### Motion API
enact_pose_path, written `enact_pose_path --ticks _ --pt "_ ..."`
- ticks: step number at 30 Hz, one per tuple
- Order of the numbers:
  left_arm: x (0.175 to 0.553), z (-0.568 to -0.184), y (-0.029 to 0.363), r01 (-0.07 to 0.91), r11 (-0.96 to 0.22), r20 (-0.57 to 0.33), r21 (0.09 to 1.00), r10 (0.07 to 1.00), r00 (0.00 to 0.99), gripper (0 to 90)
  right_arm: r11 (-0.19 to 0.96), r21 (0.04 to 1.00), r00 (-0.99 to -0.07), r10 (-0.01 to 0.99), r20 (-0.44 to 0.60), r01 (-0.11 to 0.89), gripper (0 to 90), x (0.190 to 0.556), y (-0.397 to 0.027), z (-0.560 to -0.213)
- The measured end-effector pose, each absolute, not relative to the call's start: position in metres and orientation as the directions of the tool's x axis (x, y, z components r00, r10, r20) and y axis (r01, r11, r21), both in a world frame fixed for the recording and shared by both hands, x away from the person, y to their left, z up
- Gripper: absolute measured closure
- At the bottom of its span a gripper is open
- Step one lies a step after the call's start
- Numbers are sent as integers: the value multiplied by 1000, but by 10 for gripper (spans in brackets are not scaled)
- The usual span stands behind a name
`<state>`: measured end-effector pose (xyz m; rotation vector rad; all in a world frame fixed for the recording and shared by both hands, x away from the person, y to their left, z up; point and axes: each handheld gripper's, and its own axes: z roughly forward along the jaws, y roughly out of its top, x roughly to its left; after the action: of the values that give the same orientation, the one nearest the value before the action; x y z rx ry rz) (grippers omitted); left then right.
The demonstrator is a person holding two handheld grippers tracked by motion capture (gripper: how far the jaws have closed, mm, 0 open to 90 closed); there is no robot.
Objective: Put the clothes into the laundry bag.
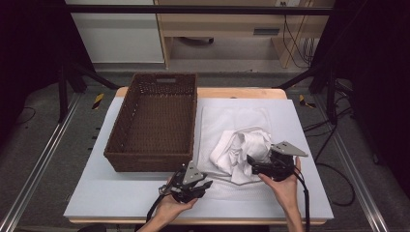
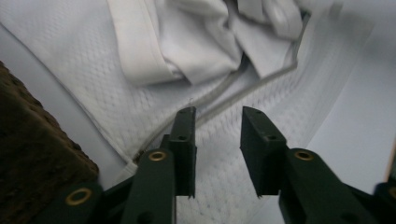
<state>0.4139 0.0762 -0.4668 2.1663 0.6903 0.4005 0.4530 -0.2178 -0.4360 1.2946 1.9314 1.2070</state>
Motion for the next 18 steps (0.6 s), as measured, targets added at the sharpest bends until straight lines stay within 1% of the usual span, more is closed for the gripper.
enact_pose_path --ticks 2,4,6,8,10,13,16,18 --pt "416 -474 75 361 -517 27 776 600 800 772 166 872 -415 909 46 461 12 461 -211 -443" --pt "418 -480 72 364 -537 45 761 604 796 807 189 859 -412 911 28 475 7 466 -204 -452" --pt "419 -483 71 368 -538 39 758 601 798 836 214 849 -406 914 0 483 7 469 -199 -460" --pt "419 -485 71 364 -542 42 757 596 802 874 220 843 -404 915 -3 491 7 471 -194 -467" --pt "418 -485 70 360 -545 40 757 590 807 898 221 836 -400 917 -1 503 8 474 -192 -472" --pt "416 -485 69 354 -551 58 756 595 802 899 218 810 -382 924 9 545 30 480 -191 -479" --pt "412 -485 64 329 -575 110 749 597 794 896 219 794 -372 928 9 567 107 483 -191 -483" --pt "410 -485 62 315 -596 143 738 596 790 894 224 790 -366 931 0 570 227 482 -191 -482"
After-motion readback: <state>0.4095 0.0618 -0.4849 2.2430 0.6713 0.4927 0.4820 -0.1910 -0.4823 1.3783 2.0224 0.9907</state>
